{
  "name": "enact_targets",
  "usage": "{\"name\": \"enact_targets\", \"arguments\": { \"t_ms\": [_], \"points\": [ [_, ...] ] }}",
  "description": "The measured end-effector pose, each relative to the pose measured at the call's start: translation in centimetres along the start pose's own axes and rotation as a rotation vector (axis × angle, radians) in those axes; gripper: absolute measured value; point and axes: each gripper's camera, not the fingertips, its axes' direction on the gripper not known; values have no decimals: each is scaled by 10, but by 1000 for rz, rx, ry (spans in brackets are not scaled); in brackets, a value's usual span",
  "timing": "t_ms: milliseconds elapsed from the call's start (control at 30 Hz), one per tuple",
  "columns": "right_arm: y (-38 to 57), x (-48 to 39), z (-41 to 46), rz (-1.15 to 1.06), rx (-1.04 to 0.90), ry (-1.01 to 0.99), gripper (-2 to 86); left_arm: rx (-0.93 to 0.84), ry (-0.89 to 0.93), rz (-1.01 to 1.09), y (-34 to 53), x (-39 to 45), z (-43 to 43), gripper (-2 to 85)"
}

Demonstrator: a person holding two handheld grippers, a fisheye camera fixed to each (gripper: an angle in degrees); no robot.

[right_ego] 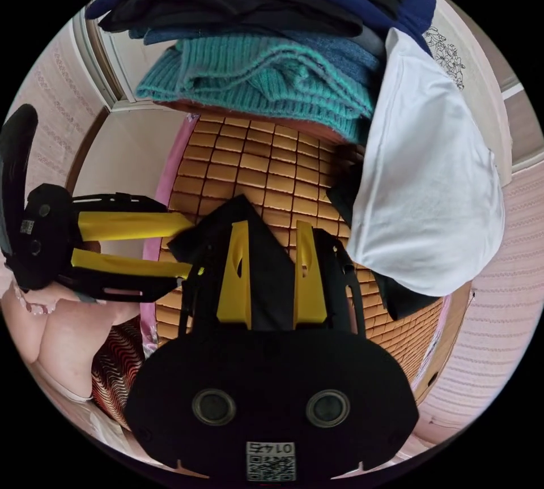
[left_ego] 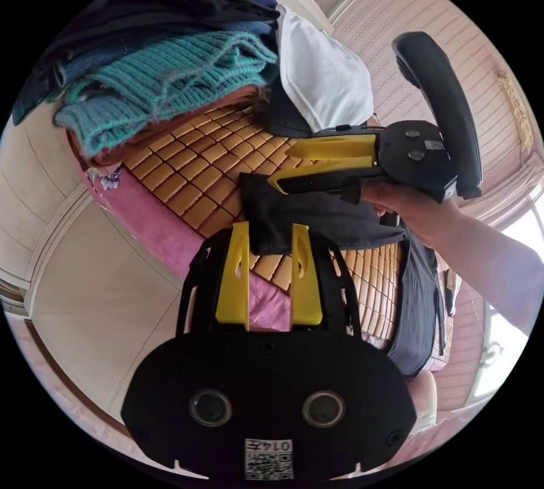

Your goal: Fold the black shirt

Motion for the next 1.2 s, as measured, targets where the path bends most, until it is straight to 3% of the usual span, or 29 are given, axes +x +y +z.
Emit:
{"name": "enact_targets", "arguments": {
  "t_ms": [167, 300, 500, 700, 867, 967, 1033, 1200],
  "points": [
    [-1, -5, 2, -9, -57, -109, 11, -25, -20, 18, 10, -1, 21, 40],
    [12, -7, -9, -30, -61, -65, -6, -11, -27, 31, 21, 0, 27, 5],
    [78, 39, -74, 205, 115, -107, -9, 147, -28, 75, 41, 30, 24, -6],
    [214, 96, -201, 474, 371, -46, -9, 387, 164, 330, 70, 148, 1, -7],
    [400, 86, -346, 753, 609, 136, -7, 478, 522, 739, 141, 312, -40, -6],
    [499, 37, -389, 893, 581, 239, -3, 380, 785, 953, 212, 387, -45, -5],
    [551, 4, -394, 1007, 472, 295, -2, 290, 850, 1073, 267, 419, -29, -4],
    [660, -60, -332, 1342, 208, 94, -1, -31, 751, 1264, 403, 452, 72, -2]
  ]
}}
